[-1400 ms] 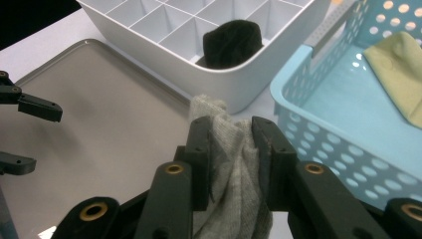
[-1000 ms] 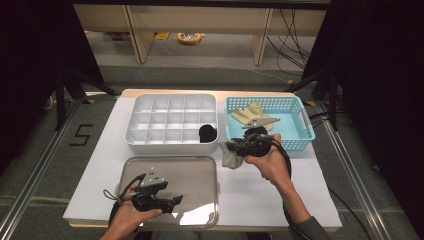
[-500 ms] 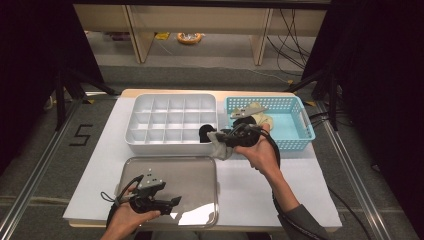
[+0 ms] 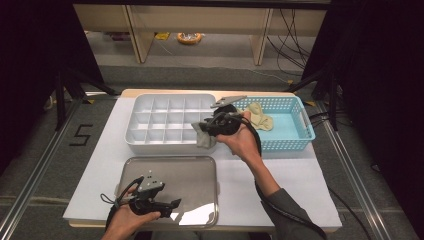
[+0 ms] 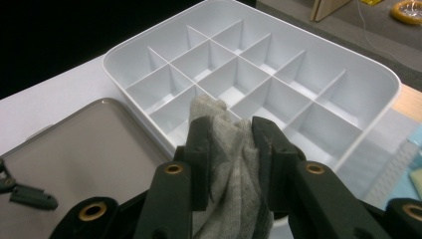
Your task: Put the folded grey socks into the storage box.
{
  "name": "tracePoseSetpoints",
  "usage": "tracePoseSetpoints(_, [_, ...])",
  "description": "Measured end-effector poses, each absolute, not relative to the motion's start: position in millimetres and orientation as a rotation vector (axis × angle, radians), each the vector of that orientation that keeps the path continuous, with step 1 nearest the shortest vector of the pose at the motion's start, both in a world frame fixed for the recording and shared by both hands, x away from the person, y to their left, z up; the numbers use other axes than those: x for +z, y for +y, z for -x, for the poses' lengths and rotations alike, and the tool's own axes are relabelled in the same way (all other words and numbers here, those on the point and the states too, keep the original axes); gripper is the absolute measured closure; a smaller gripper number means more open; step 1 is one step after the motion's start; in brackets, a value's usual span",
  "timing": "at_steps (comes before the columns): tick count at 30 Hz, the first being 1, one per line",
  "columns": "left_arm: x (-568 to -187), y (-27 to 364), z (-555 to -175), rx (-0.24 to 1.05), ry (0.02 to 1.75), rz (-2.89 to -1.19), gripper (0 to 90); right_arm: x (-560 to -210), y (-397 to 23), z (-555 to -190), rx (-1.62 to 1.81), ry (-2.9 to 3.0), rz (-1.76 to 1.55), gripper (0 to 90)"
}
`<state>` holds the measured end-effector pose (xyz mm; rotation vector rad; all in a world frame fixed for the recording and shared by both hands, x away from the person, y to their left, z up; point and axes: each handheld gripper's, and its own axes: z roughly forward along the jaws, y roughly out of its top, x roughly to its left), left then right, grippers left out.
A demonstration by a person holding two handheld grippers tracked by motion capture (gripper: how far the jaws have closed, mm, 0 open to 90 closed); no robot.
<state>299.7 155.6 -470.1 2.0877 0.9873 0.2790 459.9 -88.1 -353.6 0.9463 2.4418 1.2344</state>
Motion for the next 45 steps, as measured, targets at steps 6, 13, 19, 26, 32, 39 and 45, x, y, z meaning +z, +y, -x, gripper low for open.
tracePoseSetpoints(6, [-469.1,156.0,-299.0,0.281,0.978,-2.092,21.1,-361.4,-67.7,-474.0,1.241,2.414,-0.972,70.8])
tracePoseSetpoints(13, [-469.5,154.9,-298.0,0.276,0.978,-2.089,21.1,-372.3,-46.7,-495.4,1.221,2.400,-0.999,70.7])
tracePoseSetpoints(19, [-469.3,154.5,-297.7,0.268,0.976,-2.076,21.1,-384.1,-36.5,-507.7,1.173,2.400,-1.003,70.5])
tracePoseSetpoints(26, [-469.7,153.8,-297.0,0.263,0.972,-2.082,21.2,-397.6,-27.9,-513.4,1.108,2.410,-1.027,70.1])
tracePoseSetpoints(32, [-469.6,153.5,-296.7,0.261,0.957,-2.098,21.1,-403.7,-25.2,-514.8,1.062,2.415,-1.022,69.0])
tracePoseSetpoints(39, [-469.1,153.2,-296.3,0.264,0.957,-2.095,21.2,-412.0,-15.4,-510.9,1.013,2.433,-0.968,64.8])
tracePoseSetpoints(45, [-468.2,153.1,-295.5,0.257,0.952,-2.096,21.3,-413.4,-11.8,-505.0,0.976,2.485,-0.990,58.4])
